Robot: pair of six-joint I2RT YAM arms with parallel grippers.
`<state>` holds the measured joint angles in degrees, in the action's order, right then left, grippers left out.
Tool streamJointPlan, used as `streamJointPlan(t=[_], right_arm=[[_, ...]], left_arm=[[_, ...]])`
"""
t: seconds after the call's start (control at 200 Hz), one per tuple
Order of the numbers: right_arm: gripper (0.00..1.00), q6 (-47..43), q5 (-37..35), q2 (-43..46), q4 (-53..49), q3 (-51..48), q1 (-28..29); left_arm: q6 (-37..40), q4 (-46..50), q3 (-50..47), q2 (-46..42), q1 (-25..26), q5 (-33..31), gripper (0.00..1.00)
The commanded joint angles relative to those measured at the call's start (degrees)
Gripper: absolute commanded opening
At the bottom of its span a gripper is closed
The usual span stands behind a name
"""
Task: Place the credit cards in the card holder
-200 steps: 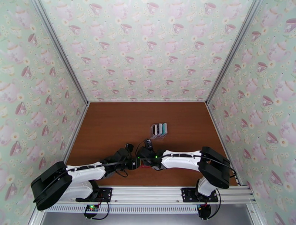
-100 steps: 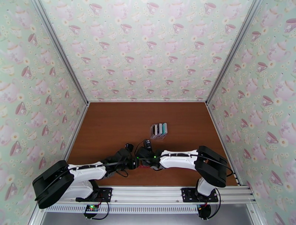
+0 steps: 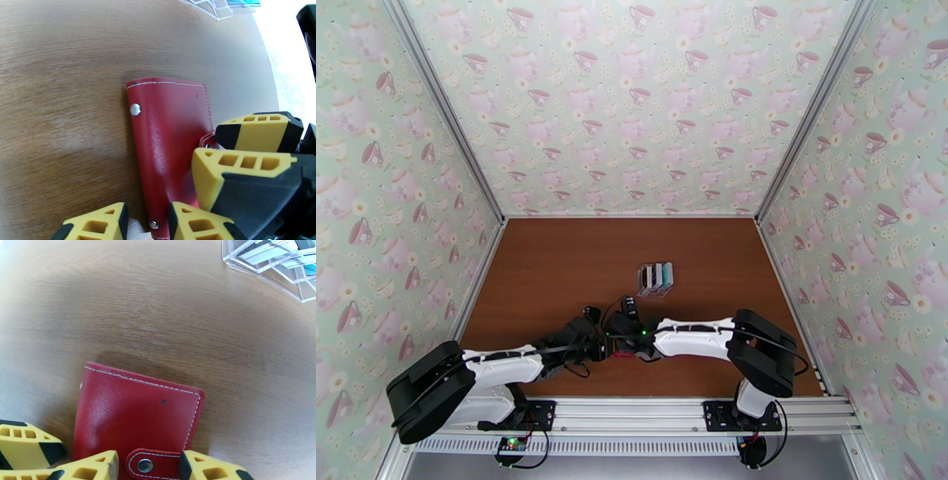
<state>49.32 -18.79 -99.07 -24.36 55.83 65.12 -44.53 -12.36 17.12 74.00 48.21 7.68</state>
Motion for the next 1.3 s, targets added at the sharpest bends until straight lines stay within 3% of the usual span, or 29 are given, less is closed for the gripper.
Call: streamJointPlan(t=[0.0,0.626,0.831,1.297], right_arm=[[0.44,0.4,0.9,-1.1,-1.4,0.8,-0.4],[0.29,0.3,1.1,-0.2,-1.6,0.1,-0.5],[0.16,0.5,1.2,0.0,-1.4,-0.6,-0.6],[0.0,-0.2,1.6,2.1,0.5,-2.2,-1.1]], left_arm=[[-0.9,2.0,0.1,2.2,0.9,0.8,0.33],[-1.9,1.0,0.1,4.2,1.0,0.8,0.32],[-2.2,1.1,0.0,4.3,1.0,0.5,0.32],[-3.3,1.5,-0.1,4.7,1.0,-0.4,0.31]])
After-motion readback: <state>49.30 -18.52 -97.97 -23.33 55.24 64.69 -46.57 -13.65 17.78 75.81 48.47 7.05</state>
